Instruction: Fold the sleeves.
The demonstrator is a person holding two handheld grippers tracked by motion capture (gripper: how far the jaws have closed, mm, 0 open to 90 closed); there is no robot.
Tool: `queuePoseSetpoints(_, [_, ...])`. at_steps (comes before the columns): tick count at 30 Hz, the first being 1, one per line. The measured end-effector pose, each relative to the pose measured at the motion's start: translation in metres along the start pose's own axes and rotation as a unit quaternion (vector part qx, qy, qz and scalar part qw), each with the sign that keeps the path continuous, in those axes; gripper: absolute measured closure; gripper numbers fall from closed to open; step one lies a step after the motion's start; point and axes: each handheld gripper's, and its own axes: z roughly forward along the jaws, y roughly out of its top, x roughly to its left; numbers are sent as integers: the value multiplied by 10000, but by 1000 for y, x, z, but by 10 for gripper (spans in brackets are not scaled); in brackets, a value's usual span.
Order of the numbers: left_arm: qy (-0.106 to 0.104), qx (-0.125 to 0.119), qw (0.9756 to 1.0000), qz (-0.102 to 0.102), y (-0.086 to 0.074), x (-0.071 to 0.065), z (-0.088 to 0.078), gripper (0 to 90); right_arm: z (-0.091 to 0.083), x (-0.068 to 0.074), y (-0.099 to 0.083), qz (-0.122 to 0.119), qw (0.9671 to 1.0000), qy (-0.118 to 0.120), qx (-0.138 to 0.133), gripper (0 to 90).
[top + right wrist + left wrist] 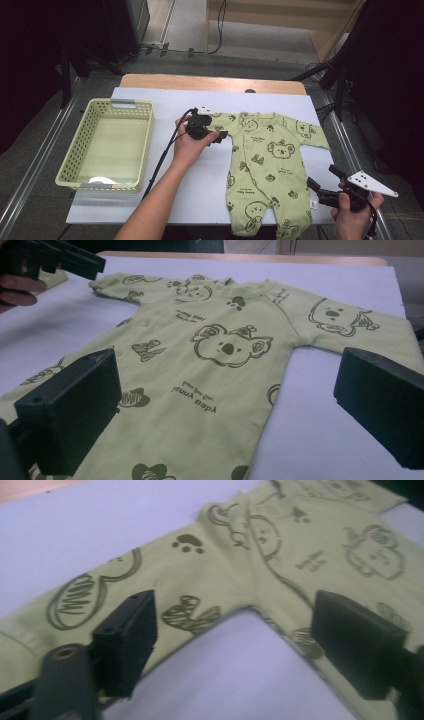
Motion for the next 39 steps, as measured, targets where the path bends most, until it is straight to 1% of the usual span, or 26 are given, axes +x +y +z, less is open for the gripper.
queuePoseSetpoints(2, [206, 35, 9998, -45, 2, 8, 6, 288, 0, 1, 0, 13, 10000, 8, 15, 0])
queuePoseSetpoints(3, [332, 95, 9994, -79, 4, 12, 9, 312, 0, 1, 0, 5, 10000, 7, 17, 0])
queuePoseSetpoints(4, [384, 118, 9992, -91, 4, 14, 12, 341, 0, 0, 0, -16, 10000, 8, 10, 0])
queuePoseSetpoints(7, [629, 200, 9977, -124, 5, 23, 20, 429, 0, 0, 0, 11, 10000, -3, 31, 0])
queuePoseSetpoints(8, [645, 185, 9975, -206, 5, 27, 24, 459, 0, 0, 0, 4, 10000, -7, 39, 0])
queuePoseSetpoints(9, [656, 210, 9974, -217, 5, 29, 25, 486, 1, -1, 0, 17, 10000, -2, 33, 0])
queuePoseSetpoints(11, [812, 269, 9962, -181, 5, 32, 30, 521, 1, -1, -1, 28, 10000, 4, 51, 0])
queuePoseSetpoints(12, [855, 279, 9957, -208, 5, 34, 31, 545, 2, -1, -1, 6, 10000, 12, 42, 0])
queuePoseSetpoints(13, [864, 303, 9955, -261, 5, 35, 33, 564, 2, -1, -1, 23, 10000, 17, 53, 0])
queuePoseSetpoints(14, [860, 329, 9954, -270, 4, 35, 35, 588, 2, -1, -1, 32, 10000, 18, 55, 0])
queuePoseSetpoints(17, [995, 459, 9938, -185, 0, 34, 41, 606, 3, -2, -1, 32, 10000, 10, 69, 0])
queuePoseSetpoints(19, [1041, 382, 9937, -167, -2, 34, 42, 631, 3, -2, -1, 40, 10000, 10, 85, 0])
queuePoseSetpoints(21, [1081, 354, 9933, -208, -2, 34, 43, 685, 3, -1, -1, 38, 9999, -11, 101, 0])
queuePoseSetpoints(23, [1030, 350, 9936, -287, -2, 37, 42, 753, 3, 0, -1, 28, 9999, -18, 107, 0])
queuePoseSetpoints(24, [958, 300, 9942, -376, -3, 39, 42, 787, 3, 0, -1, 29, 9999, -19, 107, 0])
queuePoseSetpoints(25, [834, 297, 9951, -438, -3, 41, 42, 829, 3, 0, -1, 27, 9999, -16, 109, 0])
queuePoseSetpoints(26, [834, 301, 9952, -408, -3, 40, 42, 867, 3, 0, -1, 31, 9999, -9, 113, 0])
queuePoseSetpoints(27, [866, 321, 9952, -331, -3, 39, 42, 882, 4, 0, -2, 4, 9999, -20, 116, 0])
queuePoseSetpoints(29, [941, 322, 9946, -279, -2, 37, 42, 893, 5, -1, -2, 7, 9999, -28, 139, 0])
queuePoseSetpoints(31, [950, 334, 9944, -304, -2, 37, 41, 899, 5, -1, -2, 2, 9999, -33, 137, 0])
queuePoseSetpoints(32, [1000, 339, 9940, -285, -2, 37, 40, 900, 4, -1, -2, 12, 9999, -29, 125, 0])
queuePoseSetpoints(33, [1056, 313, 9934, -313, -1, 37, 38, 900, 3, -1, -2, 15, 9999, -34, 131, 0])
queuePoseSetpoints(35, [1155, 167, 9918, -513, -2, 41, 32, 900, 3, -1, -2, 24, 9999, -44, 112, 0])
queuePoseSetpoints(37, [1139, 24, 9910, -702, -4, 46, 26, 900, 2, -2, -2, 44, 9999, -47, 114, 0])
queuePoseSetpoints(39, [1136, -35, 9910, -713, -5, 48, 21, 900, 2, -3, -2, 71, 9999, -64, 96, 0])
